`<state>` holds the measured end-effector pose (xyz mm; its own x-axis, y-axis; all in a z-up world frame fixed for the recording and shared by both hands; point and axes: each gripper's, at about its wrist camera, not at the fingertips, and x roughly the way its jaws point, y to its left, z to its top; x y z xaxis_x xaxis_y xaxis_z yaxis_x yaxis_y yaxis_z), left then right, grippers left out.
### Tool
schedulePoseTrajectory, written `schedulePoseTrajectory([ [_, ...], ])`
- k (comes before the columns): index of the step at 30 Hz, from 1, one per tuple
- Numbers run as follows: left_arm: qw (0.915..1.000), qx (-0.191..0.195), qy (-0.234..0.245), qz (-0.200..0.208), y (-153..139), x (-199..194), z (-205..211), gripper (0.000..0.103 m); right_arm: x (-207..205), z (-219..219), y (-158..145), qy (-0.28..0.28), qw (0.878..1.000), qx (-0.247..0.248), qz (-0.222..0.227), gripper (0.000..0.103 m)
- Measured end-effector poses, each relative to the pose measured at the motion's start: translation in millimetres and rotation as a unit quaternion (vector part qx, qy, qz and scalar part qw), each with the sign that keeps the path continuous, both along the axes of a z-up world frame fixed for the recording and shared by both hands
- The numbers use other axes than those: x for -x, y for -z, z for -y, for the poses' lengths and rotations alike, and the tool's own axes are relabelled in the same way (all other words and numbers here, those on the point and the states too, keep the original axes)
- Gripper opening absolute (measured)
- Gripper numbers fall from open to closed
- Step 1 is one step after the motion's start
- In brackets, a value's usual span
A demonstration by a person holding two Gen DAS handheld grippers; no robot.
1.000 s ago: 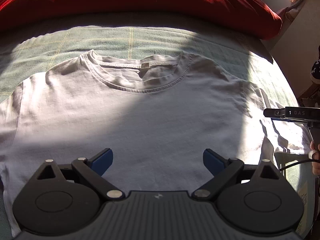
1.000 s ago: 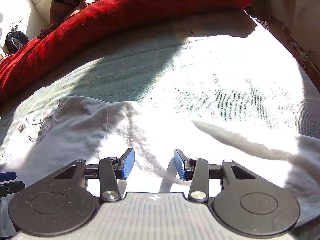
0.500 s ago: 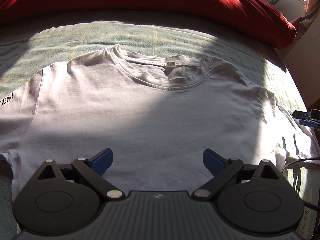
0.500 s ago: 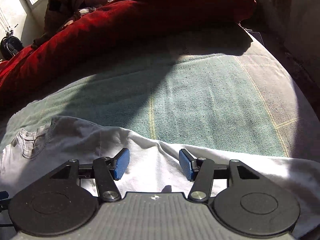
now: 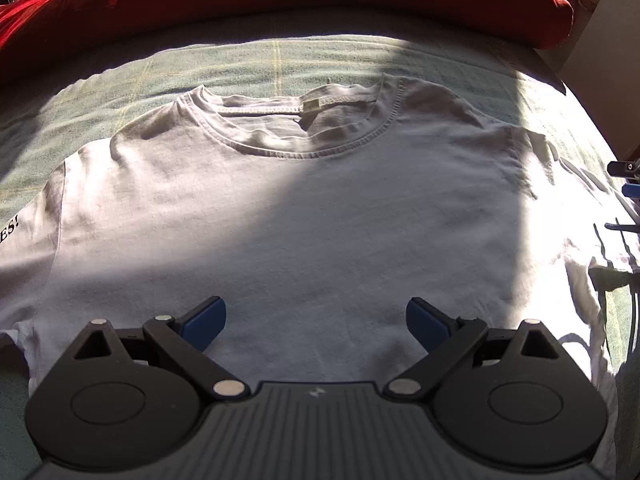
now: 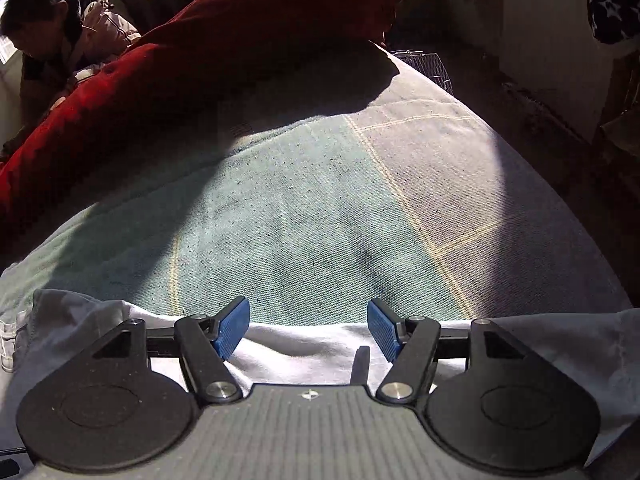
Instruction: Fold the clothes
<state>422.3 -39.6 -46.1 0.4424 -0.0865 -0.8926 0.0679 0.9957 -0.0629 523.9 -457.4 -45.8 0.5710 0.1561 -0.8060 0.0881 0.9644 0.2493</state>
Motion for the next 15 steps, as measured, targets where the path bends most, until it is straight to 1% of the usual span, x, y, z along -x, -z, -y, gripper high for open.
schedulePoseTrajectory([
  [1, 0.9999, -0.008, 0.008, 0.006, 0.2, 1.0, 2.7, 0.096, 13.2, -6.0, -4.7, -0.014, 1.0, -0.004, -0.001, 0.074],
  [3, 0.9991, -0.027, 0.027, 0.019, 1.5, 4.6, 7.3, 0.096, 37.7, -20.0, -9.9, -0.038, 0.999, -0.011, -0.005, 0.075],
  [6, 0.9976, -0.027, 0.053, 0.034, -2.0, 14.1, 5.0, 0.096, 70.6, -54.7, -18.7, -0.076, 0.997, -0.016, -0.001, 0.075],
  [9, 0.9959, -0.024, 0.078, 0.037, -8.2, 25.6, -4.4, 0.096, 91.4, -96.8, -26.7, -0.131, 0.99, -0.059, 0.01, 0.076],
  [10, 0.9957, -0.02, 0.083, 0.034, -9.3, 28.8, -9.1, 0.097, 95.5, -111.7, -27.0, -0.15, 0.986, -0.071, 0.01, 0.077],
  [12, 0.9958, -0.005, 0.09, 0.015, -6.7, 34.7, -20.3, 0.097, 101.3, -140.6, -24.5, -0.183, 0.98, -0.081, 0.006, 0.078],
  [13, 0.9959, 0.0, 0.09, 0.008, -4.0, 39.4, -26.4, 0.097, 102.3, -152.2, -19.8, -0.187, 0.98, -0.075, -0.003, 0.078],
  [15, 0.9967, 0.003, 0.08, -0.007, 3.0, 53.6, -41.2, 0.097, 107.1, -161.4, -6.2, -0.162, 0.984, -0.061, -0.037, 0.078],
])
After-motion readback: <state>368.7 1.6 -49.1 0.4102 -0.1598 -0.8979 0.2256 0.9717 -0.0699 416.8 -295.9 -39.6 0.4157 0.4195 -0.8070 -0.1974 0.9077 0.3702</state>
